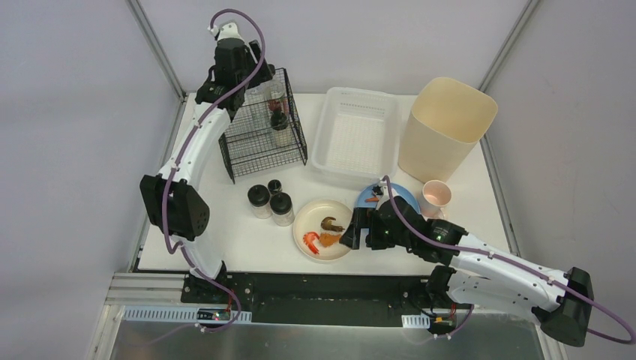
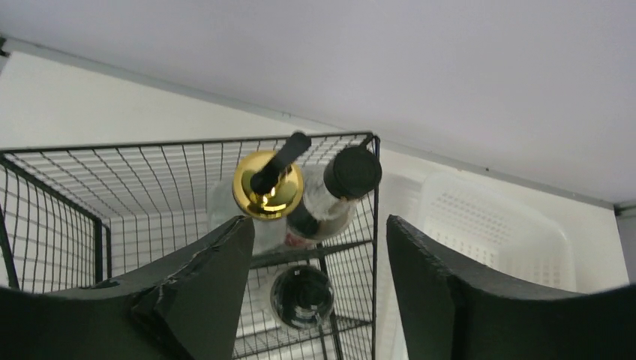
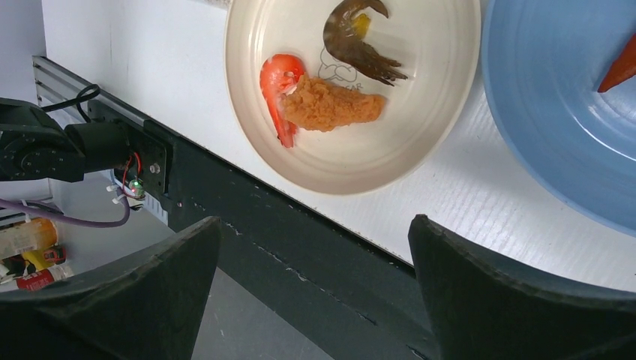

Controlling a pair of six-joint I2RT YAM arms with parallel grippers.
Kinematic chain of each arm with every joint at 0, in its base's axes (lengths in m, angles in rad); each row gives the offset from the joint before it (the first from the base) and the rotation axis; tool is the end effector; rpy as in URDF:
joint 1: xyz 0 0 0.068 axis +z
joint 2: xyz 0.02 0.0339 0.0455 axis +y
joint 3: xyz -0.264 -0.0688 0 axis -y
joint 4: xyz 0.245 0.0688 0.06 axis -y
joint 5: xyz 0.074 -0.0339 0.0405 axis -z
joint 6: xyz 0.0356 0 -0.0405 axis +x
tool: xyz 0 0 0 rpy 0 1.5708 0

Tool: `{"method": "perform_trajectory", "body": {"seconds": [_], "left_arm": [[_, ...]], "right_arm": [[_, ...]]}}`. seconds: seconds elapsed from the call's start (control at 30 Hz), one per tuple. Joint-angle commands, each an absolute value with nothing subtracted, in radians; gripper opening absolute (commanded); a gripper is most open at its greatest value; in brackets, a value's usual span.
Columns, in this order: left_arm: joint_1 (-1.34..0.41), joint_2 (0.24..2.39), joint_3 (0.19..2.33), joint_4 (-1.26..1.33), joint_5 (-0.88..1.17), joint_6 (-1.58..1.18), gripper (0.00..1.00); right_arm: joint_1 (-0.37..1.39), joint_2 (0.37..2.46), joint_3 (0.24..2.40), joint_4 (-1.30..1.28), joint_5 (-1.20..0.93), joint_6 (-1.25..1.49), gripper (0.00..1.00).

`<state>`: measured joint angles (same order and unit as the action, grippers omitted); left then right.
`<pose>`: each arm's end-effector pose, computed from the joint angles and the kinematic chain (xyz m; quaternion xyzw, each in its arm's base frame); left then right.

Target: Clear the kitchen counter

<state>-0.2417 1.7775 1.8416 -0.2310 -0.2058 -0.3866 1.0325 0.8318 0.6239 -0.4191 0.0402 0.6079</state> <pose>0.4116 -0.0940 0.4294 -0.1211 0.7528 -0.1239 0.6351 0.0951 0.1564 0.2525 -0.1787 0.8725 0.3201 0.3231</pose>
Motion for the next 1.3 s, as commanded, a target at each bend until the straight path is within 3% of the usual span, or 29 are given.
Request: {"method": "perform_trajectory", "body": {"seconds": [0.0,0.2,0.77,1.27], "left_arm": [[-0.242,1.645,1.768,-0.3,-0.1,-0.402,0.7],[-0.247,1.51,1.599,-0.324,-0.024,-0.399,0.83],[-0.298,1.236,1.319,-0.692,0.098,-0.434,0.85],[-0.374,1.148,1.084,-0.835,0.005,-0.489,0.9]], "right_arm": [[1.039,0.839,0.673,-0.455,0.068,0.58,0.99],[1.037,0.856,0.691,-0.468,0.076,0.571,0.99],[1.038,0.944,0.754,-0.515,0.097,0.566,0.99],[1.037,0.996,0.765,-0.504,0.095,0.59,1.0]]}}
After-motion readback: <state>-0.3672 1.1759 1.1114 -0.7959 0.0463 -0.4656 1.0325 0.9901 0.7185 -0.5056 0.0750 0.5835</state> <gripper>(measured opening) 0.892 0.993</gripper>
